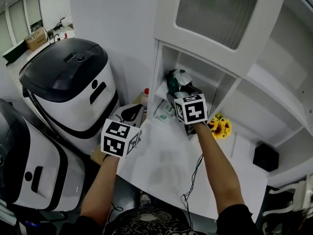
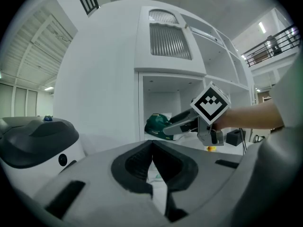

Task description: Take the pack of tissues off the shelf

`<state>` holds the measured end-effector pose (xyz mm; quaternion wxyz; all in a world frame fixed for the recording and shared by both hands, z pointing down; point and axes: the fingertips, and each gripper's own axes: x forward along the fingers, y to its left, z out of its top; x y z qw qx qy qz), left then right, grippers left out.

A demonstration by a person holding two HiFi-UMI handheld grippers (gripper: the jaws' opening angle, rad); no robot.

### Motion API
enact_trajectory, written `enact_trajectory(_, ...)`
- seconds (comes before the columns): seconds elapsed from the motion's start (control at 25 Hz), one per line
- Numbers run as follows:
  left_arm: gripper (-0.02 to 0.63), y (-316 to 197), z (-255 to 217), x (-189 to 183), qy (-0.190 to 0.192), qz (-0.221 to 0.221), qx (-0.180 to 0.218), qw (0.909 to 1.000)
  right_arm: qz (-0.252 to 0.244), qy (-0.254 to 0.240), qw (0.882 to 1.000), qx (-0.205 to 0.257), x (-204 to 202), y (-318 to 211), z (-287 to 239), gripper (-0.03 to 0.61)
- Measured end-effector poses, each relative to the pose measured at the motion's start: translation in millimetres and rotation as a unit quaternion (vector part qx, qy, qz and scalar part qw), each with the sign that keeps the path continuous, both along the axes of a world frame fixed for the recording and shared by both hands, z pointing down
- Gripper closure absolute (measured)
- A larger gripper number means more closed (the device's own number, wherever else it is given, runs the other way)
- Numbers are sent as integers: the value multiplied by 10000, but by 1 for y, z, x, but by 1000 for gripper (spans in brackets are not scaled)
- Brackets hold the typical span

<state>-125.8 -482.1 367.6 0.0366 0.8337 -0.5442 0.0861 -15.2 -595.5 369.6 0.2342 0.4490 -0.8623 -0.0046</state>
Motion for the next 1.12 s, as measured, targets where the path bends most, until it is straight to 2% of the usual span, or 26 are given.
enact_trajectory(0.6, 607, -12, 3, 8, -45, 112, -27, 9999, -77, 113, 9998, -139, 2, -2, 10, 339)
enact_trajectory(0.96, 607, -10, -1, 6, -89, 124, 15, 9999, -92, 86, 9998, -139, 3, 1, 9, 420)
enact_trajectory(1.12, 607, -6, -2, 5, -104, 118, 15, 9999, -95, 99, 9998, -130, 1, 4, 9, 477)
